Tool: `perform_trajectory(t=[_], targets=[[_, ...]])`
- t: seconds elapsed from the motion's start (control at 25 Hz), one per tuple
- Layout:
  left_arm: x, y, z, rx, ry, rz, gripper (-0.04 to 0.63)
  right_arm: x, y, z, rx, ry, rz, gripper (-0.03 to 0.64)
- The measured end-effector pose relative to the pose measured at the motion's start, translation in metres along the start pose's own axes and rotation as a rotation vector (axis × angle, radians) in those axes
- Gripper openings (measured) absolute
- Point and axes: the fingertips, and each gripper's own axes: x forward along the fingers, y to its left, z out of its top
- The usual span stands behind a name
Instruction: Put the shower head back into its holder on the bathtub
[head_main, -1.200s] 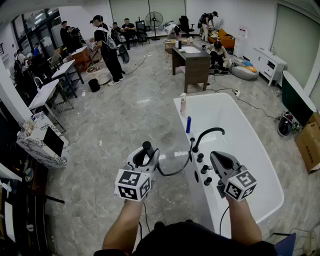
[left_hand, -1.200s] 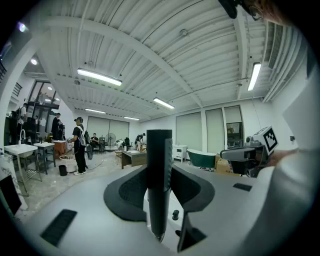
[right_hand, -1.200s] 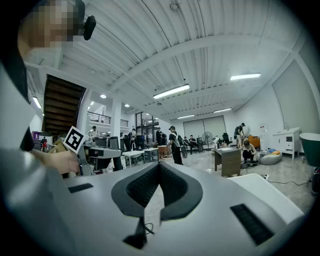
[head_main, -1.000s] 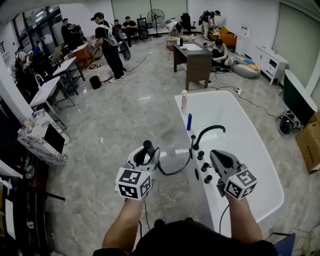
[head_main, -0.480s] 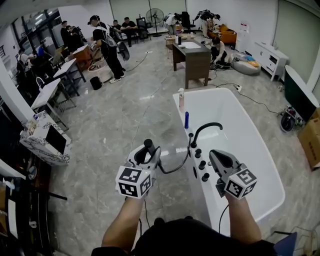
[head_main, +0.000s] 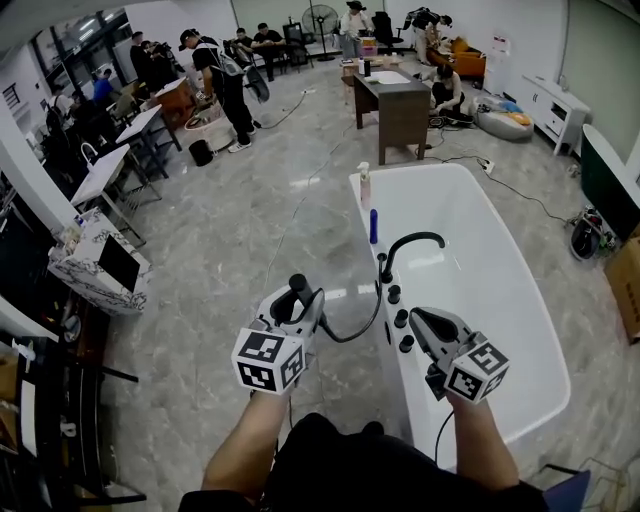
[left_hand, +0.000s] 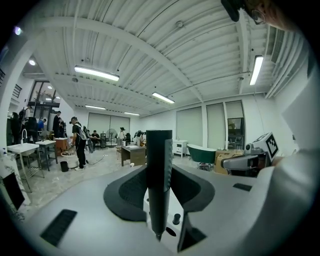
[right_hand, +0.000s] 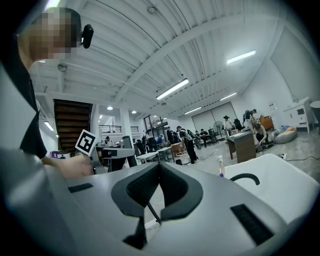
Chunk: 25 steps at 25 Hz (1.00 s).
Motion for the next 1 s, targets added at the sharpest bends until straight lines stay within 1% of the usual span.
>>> perform_trajectory(t=[0.2, 0.44, 0.72, 0.88, 1.0], targets=[[0.006, 0.003, -0.006, -0.003, 0.013, 0.011, 0.147, 0.005, -0.003, -0.013, 0.031, 0.019, 0.027, 0.017], [0.025, 0.021, -0.003, -0.014, 0.003, 0.001, 0.147, 0.025, -0.013, -0.011, 0.052, 0.038, 0.017, 0.017], [0.054, 0.059, 0.009, -0.020, -0.030, -0.025, 0.147, 0.062, -0.029, 0.001, 0.031, 0.037, -0.017, 0.017], [0.071, 0.089, 0.012, -0.027, -0.033, -0.041, 0.147, 0.096, -0.036, 0.004, 0.035, 0.050, -0.034, 0.017], [0.080, 0.117, 0.011, -0.039, -0.030, -0.044, 0.147, 0.126, -0.036, 0.004, 0.034, 0.071, -0.030, 0.017]])
